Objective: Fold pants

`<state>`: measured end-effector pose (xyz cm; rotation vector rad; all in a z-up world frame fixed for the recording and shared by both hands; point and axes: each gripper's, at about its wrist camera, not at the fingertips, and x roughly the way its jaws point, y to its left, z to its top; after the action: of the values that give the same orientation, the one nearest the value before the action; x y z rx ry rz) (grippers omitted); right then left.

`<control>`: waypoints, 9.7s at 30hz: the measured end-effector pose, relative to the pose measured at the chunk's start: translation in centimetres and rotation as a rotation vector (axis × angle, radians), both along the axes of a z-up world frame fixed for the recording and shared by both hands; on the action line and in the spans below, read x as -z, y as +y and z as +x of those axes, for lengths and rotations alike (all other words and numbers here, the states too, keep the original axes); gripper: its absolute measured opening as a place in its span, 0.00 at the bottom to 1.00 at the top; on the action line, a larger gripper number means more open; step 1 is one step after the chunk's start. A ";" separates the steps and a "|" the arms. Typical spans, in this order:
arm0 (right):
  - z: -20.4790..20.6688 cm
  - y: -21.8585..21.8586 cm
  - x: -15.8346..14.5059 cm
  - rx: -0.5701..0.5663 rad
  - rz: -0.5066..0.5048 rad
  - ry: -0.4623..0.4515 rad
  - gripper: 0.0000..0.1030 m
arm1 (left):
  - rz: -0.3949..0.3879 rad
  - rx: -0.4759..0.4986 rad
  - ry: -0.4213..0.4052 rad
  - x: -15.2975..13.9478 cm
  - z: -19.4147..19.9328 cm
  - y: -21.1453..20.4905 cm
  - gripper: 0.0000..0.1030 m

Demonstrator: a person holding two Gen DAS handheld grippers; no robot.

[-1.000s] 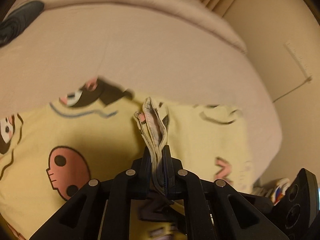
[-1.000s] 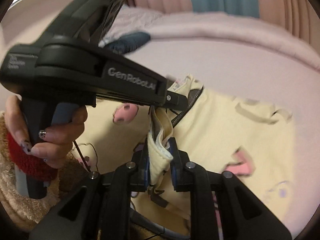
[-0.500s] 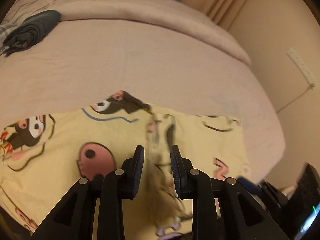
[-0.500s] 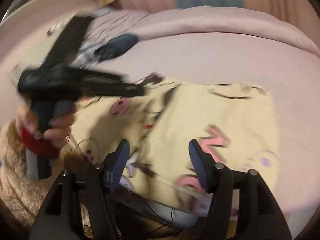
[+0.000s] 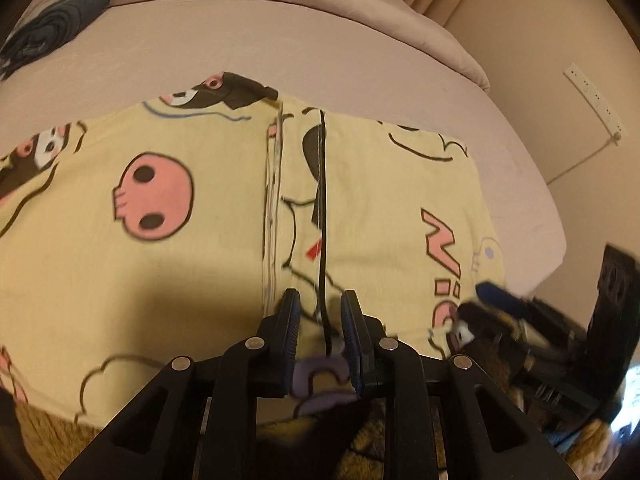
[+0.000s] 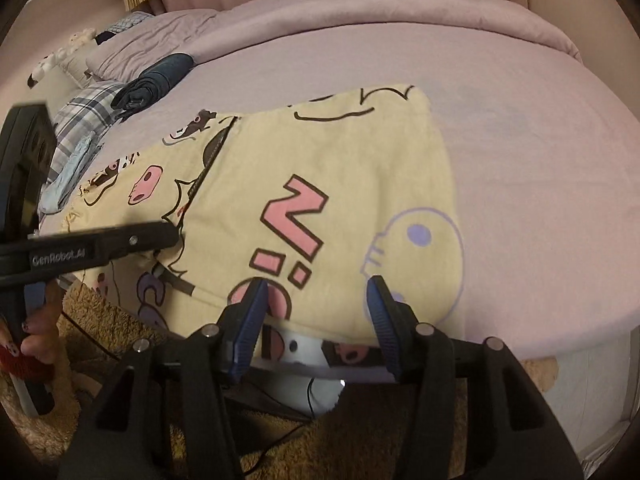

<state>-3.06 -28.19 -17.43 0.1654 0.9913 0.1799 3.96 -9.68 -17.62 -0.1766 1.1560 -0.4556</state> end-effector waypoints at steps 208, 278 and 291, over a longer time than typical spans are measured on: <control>3.3 -1.1 -2.2 -0.074 0.283 -0.027 0.06 | -0.055 -0.087 0.031 -2.4 -0.9 8.5 0.49; 6.9 -5.1 0.8 0.131 0.131 0.062 0.20 | 0.015 -0.079 0.067 -0.3 -0.1 7.8 0.49; 14.1 4.1 -8.4 -0.113 0.066 -0.041 0.58 | -0.069 -0.097 0.041 0.1 -1.4 8.4 0.49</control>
<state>11.07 -24.12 -9.00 0.1656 0.9549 0.3190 2.53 -1.30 -17.74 -0.3018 1.1672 -0.4072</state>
